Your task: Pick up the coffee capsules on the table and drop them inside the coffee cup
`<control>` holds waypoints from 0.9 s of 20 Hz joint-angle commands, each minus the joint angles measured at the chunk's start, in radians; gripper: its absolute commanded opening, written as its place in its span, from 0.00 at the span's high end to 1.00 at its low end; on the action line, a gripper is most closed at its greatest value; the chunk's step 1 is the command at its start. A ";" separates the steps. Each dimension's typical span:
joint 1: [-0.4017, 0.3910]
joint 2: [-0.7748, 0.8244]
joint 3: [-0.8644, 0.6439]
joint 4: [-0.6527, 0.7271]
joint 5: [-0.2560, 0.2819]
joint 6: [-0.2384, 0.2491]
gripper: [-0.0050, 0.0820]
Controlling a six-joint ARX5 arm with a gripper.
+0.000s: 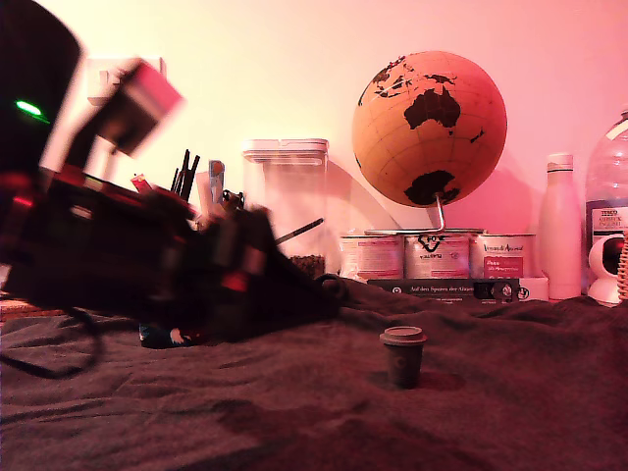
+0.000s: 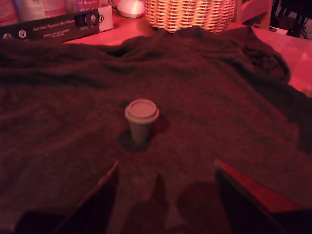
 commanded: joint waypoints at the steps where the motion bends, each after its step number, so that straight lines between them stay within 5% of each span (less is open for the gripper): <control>1: -0.006 0.029 0.025 0.008 0.002 0.009 0.29; 18: -0.006 0.272 0.292 -0.046 0.039 0.024 0.29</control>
